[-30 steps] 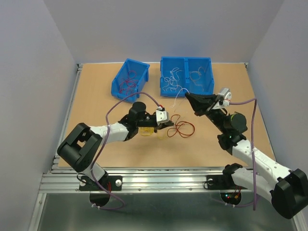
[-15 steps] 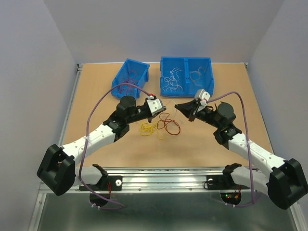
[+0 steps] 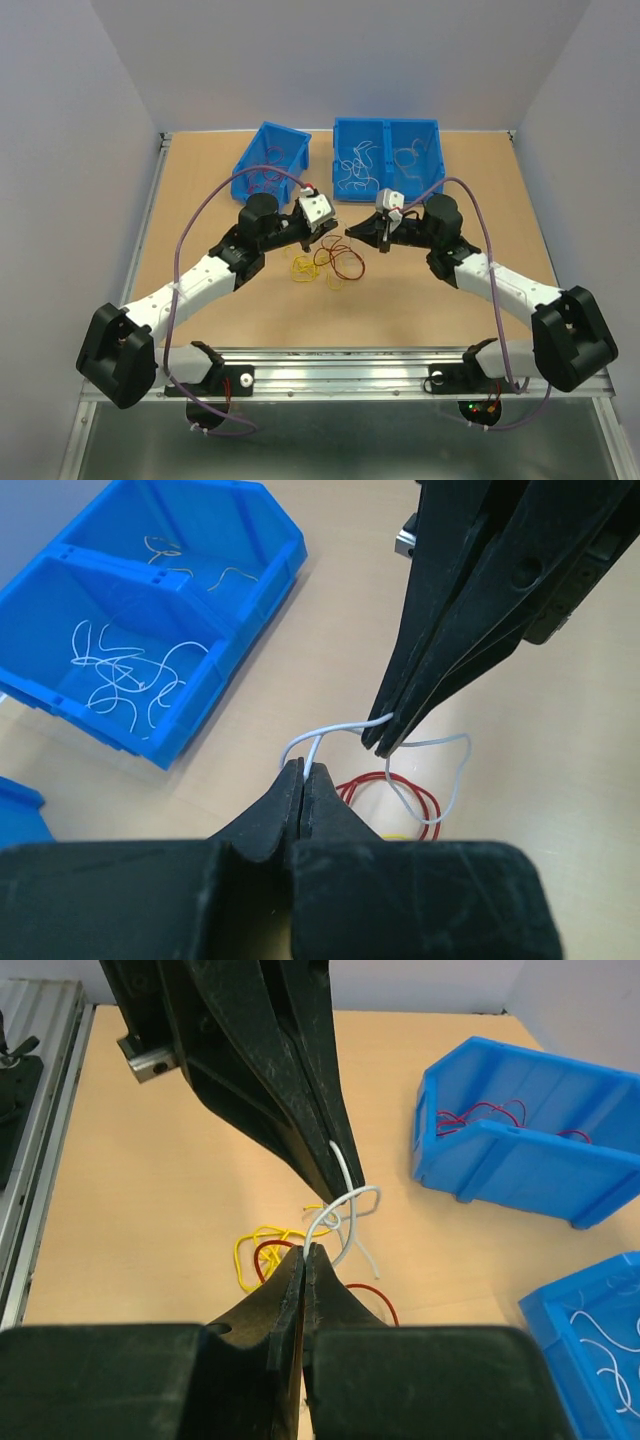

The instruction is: Untangle the cables

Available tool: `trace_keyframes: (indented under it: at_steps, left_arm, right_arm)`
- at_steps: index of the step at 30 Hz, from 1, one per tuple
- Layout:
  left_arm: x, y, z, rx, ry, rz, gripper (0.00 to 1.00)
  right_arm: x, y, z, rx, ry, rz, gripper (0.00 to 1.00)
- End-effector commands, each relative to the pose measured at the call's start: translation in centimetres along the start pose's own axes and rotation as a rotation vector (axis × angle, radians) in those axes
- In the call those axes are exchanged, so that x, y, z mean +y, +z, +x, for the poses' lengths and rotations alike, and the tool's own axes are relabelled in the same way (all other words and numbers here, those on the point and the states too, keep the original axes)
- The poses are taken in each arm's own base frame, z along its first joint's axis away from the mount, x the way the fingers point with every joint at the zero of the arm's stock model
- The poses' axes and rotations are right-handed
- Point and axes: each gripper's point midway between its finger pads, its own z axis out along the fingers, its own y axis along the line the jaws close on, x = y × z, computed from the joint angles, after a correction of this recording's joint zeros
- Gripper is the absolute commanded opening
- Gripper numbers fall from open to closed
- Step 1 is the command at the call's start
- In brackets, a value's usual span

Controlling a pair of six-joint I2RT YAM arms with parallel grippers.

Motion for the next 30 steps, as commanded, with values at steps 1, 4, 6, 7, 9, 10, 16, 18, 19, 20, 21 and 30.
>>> trace_keyframes:
  at_steps: [1,4,6,7,9,10,16,18,19,20,21,30]
  left_arm:
    - [0.6,-1.3,-5.0,-0.122,0.036,-0.016,0.00]
    - [0.5,-1.5,-5.2,-0.128,0.033,-0.013,0.00]
    - [0.4,-1.5,-5.3,-0.131,0.029,-0.009,0.00]
    - [0.4,-1.5,-5.3,-0.130,0.025,-0.005,0.00]
    - [0.4,-1.4,-5.4,-0.133,0.022,0.001,0.00]
    - [0.3,-1.5,-5.4,-0.134,0.021,0.007,0.00]
    - [0.3,-1.4,-5.5,-0.135,0.015,0.013,0.00]
    - [0.3,-1.5,-5.5,-0.136,0.014,0.012,0.00]
    - [0.3,-1.4,-5.5,-0.136,0.014,0.012,0.00]
    - [0.4,-1.5,-5.5,-0.137,0.014,0.008,0.00]
    - [0.4,-1.5,-5.5,-0.137,0.014,0.008,0.00]
    - [0.6,-1.7,-5.8,-0.146,0.009,0.005,0.00]
  right_arm:
    - [-0.7,1.0,-2.8,-0.055,-0.112,-0.060,0.01]
    - [-0.7,1.4,-2.6,-0.056,-0.107,-0.079,0.01]
    - [-0.7,1.6,-2.4,-0.055,-0.105,-0.097,0.01]
    - [-0.6,1.8,-2.3,-0.053,-0.098,-0.105,0.02]
    - [-0.9,2.0,-2.7,-0.060,-0.093,-0.111,0.04]
    - [-1.1,2.3,-2.2,-0.053,-0.077,-0.115,0.06]
    - [-1.8,3.5,-1.7,-0.048,-0.035,-0.148,0.11]
    - [-1.5,3.6,-1.8,-0.051,-0.027,-0.172,0.14]
    - [-1.4,3.7,-1.6,-0.050,-0.025,-0.180,0.16]
    - [-1.3,3.7,-1.5,-0.051,-0.027,-0.188,0.21]
    - [-1.1,3.7,-1.5,-0.053,-0.031,-0.203,0.23]
    - [0.1,3.8,-1.1,-0.054,-0.042,-0.258,0.33]
